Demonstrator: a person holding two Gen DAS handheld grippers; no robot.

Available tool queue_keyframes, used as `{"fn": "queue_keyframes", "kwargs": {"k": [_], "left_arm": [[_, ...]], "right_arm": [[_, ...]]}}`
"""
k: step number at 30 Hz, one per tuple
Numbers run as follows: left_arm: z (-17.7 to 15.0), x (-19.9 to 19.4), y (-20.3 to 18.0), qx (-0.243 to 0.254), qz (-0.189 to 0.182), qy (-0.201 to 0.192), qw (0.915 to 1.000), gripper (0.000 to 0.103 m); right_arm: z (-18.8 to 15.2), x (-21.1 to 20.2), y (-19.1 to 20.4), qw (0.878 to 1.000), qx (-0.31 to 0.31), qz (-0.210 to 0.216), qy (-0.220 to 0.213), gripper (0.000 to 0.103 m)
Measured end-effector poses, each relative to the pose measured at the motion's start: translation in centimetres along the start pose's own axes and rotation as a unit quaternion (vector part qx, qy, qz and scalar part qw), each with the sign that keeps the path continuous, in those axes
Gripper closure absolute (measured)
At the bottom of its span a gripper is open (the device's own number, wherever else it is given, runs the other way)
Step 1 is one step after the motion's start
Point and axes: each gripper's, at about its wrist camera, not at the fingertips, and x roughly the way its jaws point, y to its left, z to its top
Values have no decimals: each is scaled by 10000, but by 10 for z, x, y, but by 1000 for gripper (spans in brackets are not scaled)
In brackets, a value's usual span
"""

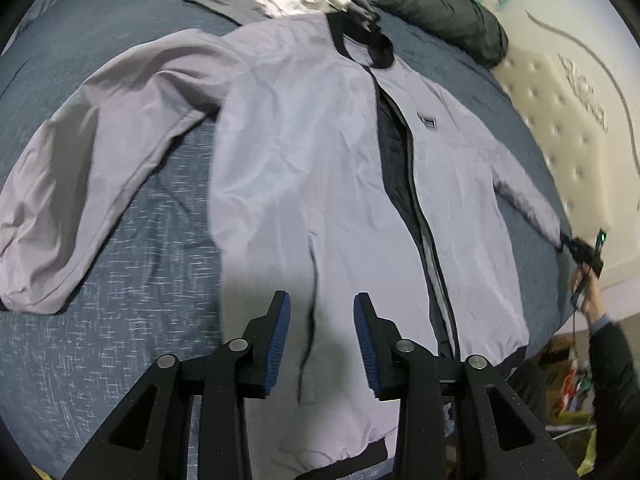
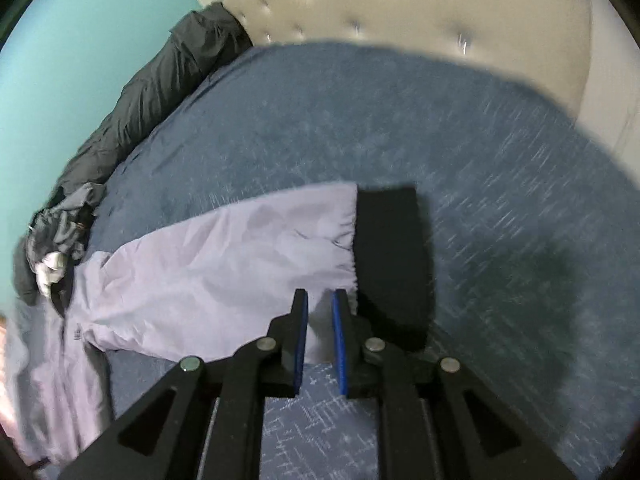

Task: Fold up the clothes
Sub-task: 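Pull the sleeve outward from the body with the right tool and release it flat, then grasp the other sleeve's black cuff with the left tool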

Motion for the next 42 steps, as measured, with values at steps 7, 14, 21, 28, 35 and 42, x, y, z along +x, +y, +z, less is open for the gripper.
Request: {"fn": "queue_keyframes", "kwargs": {"k": [7, 14, 21, 28, 35, 42], "left_arm": [[-11, -29, 61, -489, 255, -280, 9981, 52], [-28, -62, 140, -1094, 681, -578, 9900, 43], [-31, -95, 214, -1811, 974, -1062, 9728, 38], [-26, -88, 255, -2199, 1021, -1078, 9642, 37], [-26, -65, 280, -2347, 1050, -895, 9622, 37], [-31, -58, 282, -2216, 953, -1013, 9652, 56]], "right_arm": [[-37, -22, 90, 9933, -411, 1073, 135, 91], [-94, -9, 189, 9783, -703, 1852, 603, 89], [-136, -8, 255, 9662, -1247, 2052, 942, 86], [-138, -12, 265, 9664, -1419, 1887, 1012, 82], [-140, -11, 257, 9693, -1484, 1625, 1099, 81], [-146, -7, 251, 9703, -1472, 1495, 1206, 80]]}}
